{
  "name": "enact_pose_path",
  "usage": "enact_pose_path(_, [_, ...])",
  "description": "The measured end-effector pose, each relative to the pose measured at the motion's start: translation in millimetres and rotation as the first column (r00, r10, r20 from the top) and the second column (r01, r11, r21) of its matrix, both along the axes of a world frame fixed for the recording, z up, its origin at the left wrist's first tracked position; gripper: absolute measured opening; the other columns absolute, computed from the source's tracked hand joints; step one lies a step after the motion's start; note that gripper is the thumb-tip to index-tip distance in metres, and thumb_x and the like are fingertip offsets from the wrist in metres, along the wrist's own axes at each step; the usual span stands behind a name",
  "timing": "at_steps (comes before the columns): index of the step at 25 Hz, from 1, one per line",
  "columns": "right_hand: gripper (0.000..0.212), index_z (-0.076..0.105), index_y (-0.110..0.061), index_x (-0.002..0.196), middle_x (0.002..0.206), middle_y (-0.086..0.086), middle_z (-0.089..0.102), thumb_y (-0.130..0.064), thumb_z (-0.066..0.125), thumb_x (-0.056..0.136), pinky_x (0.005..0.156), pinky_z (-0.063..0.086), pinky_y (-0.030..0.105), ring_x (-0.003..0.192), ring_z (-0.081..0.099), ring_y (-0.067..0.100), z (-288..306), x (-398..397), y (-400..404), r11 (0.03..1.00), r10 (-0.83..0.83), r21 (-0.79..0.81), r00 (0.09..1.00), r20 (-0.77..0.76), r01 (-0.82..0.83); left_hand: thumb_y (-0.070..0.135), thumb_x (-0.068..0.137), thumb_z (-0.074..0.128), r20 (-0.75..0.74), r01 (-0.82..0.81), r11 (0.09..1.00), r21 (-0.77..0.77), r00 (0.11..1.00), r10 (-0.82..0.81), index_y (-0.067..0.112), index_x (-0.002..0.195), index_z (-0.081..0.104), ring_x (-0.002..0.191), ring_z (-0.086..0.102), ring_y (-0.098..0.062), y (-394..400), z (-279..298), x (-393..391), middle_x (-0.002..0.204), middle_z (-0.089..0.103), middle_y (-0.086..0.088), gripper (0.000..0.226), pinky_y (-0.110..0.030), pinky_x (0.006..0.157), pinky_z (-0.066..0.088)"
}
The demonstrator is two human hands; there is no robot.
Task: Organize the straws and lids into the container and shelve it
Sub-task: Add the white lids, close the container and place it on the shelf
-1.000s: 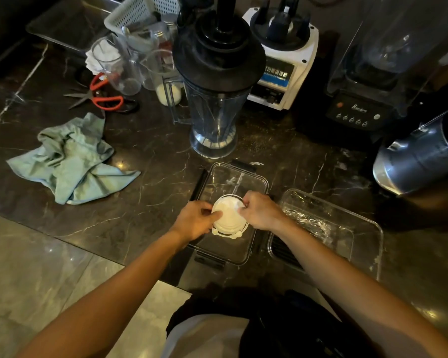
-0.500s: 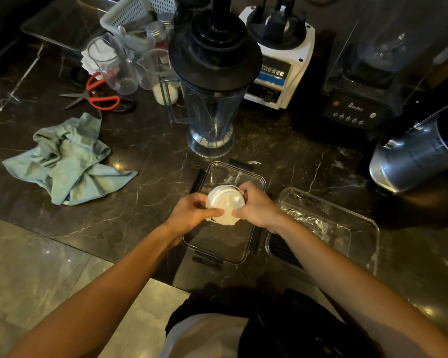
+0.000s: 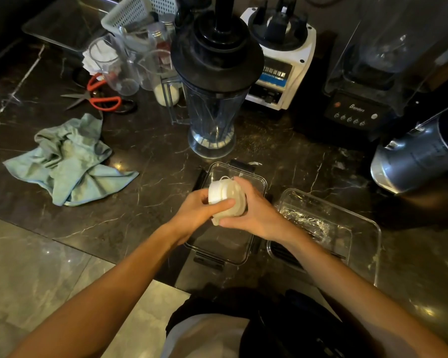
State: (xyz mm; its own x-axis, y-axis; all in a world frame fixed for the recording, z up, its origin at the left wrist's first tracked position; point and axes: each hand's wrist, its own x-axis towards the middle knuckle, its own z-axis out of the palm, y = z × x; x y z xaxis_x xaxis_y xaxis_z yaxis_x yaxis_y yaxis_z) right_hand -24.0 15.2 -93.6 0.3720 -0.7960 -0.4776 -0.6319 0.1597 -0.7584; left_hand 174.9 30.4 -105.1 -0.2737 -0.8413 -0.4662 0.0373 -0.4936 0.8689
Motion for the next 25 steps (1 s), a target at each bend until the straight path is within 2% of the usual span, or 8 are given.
enact_pose_path(3, [0.1,0.029,-0.047,0.139,0.138,-0.01,0.049,-0.059,0.088,0.058,0.089,0.055,0.026,0.118,0.058,0.008,6,-2,-1,0.997,-0.079,0.016,0.995,0.065,0.078,0.044,0.091,0.071,-0.135,0.016,0.999,0.028,0.991,-0.013,0.012,0.123,0.072,0.108,0.073,-0.029,2,6,-7,0.114,0.076,-0.014,0.045,-0.036,0.088,0.06])
enact_pose_path(6, [0.091,0.038,-0.046,0.133,0.127,-0.011,0.058,-0.053,0.092,0.061,0.079,0.059,0.022,0.105,0.066,0.003,9,-10,-3,0.99,-0.125,0.078,0.979,0.164,0.113,0.043,0.094,0.067,-0.147,0.001,1.0,0.029,0.989,0.003,0.009,0.124,0.07,0.113,0.069,-0.034,1,8,-5,0.119,0.072,-0.021,0.045,-0.042,0.095,0.058])
enact_pose_path(9, [0.09,0.041,-0.046,0.135,0.127,-0.009,0.062,-0.05,0.094,0.063,0.08,0.059,0.024,0.104,0.067,-0.002,10,-14,0,0.984,-0.166,0.096,0.958,0.232,0.147,0.044,0.087,0.074,-0.09,-0.054,0.997,0.054,0.994,0.058,0.014,0.129,0.063,0.119,0.067,-0.032,0,11,-10,0.126,0.069,-0.016,0.053,-0.047,0.101,0.055])
enact_pose_path(12, [0.094,0.042,-0.039,0.14,0.128,-0.007,0.062,-0.05,0.095,0.063,0.082,0.06,0.025,0.106,0.068,0.0,10,-15,3,0.977,-0.212,0.092,0.938,0.273,0.194,0.045,0.085,0.073,-0.134,-0.052,0.993,0.102,0.989,0.065,0.021,0.136,0.057,0.123,0.065,-0.027,-2,14,-16,0.133,0.066,-0.012,0.058,-0.047,0.104,0.053])
enact_pose_path(17, [0.106,0.037,-0.033,0.154,0.136,-0.006,0.058,-0.044,0.093,0.064,0.091,0.057,0.024,0.119,0.063,0.007,20,-18,3,0.977,-0.214,0.07,0.921,0.325,0.202,0.039,0.098,0.062,-0.282,0.003,0.993,0.115,0.959,0.029,0.01,0.143,0.055,0.13,0.058,-0.042,-6,17,-19,0.138,0.061,-0.025,0.054,-0.059,0.11,0.045])
enact_pose_path(21, [0.091,0.047,-0.033,0.145,0.132,-0.01,0.061,-0.043,0.091,0.066,0.086,0.054,0.016,0.112,0.063,-0.005,35,-25,2,0.979,-0.195,0.014,0.922,0.334,0.202,0.04,0.099,0.057,-0.334,0.002,0.997,0.079,0.942,0.024,0.008,0.145,0.051,0.133,0.051,-0.048,-6,20,-21,0.142,0.054,-0.031,0.056,-0.061,0.107,0.045])
enact_pose_path(25, [0.082,0.045,-0.028,0.144,0.131,-0.007,0.058,-0.031,0.092,0.075,0.083,0.052,0.013,0.109,0.06,-0.009,45,-30,6,0.977,-0.179,-0.05,0.929,0.325,0.206,0.045,0.096,0.062,-0.367,0.014,0.997,0.07,0.93,0.013,0.007,0.146,0.05,0.134,0.05,-0.049,-10,33,-36,0.142,0.054,-0.031,0.064,-0.058,0.106,0.046])
